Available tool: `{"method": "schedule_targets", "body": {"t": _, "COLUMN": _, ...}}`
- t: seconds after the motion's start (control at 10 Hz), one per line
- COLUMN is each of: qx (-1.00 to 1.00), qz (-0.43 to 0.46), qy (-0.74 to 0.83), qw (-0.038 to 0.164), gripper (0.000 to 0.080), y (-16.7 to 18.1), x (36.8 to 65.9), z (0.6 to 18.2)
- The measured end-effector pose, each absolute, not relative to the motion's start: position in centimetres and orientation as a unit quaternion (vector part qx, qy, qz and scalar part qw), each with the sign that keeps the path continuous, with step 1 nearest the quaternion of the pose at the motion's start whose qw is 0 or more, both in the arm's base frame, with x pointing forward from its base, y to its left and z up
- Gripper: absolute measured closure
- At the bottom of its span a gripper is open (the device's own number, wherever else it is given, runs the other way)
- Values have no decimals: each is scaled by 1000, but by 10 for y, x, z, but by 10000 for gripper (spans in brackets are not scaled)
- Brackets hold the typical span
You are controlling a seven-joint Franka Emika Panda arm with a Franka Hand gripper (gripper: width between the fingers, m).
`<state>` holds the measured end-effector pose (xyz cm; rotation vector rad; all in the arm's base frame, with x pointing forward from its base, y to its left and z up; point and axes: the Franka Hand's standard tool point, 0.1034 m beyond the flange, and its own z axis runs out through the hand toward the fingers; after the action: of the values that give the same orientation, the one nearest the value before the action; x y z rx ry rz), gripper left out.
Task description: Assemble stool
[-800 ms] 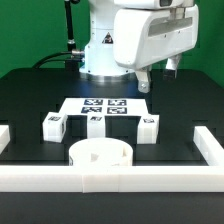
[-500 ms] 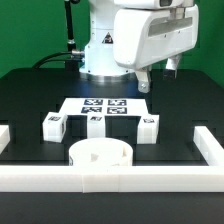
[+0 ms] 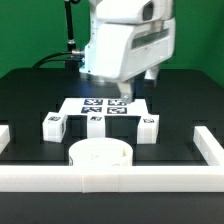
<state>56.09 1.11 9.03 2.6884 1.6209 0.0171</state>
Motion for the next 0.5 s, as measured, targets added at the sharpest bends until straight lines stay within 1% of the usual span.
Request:
{"method": "schedule_targets", "body": {"t": 0.1, "qx": 834, "qz": 19, "qy": 551, "qw": 7, "gripper": 150, "y": -5, "x": 566, "z": 79}}
{"method": "schedule_targets", "body": {"t": 0.2, "qx": 824, "qz": 20, "qy": 566, "qw": 5, "gripper": 150, "y": -22, "x": 568, "z": 68}}
{"method": "schedule_targets", "body": {"t": 0.3, "qx": 817, "qz": 21, "qy": 577, "qw": 3, "gripper": 150, "y": -31, "x": 571, "z": 63}}
{"method": "schedule_targets", "body": {"t": 0.5, "qx": 818, "qz": 20, "qy": 575, "qw": 3, "gripper": 150, "y": -31, "x": 570, "z": 62}}
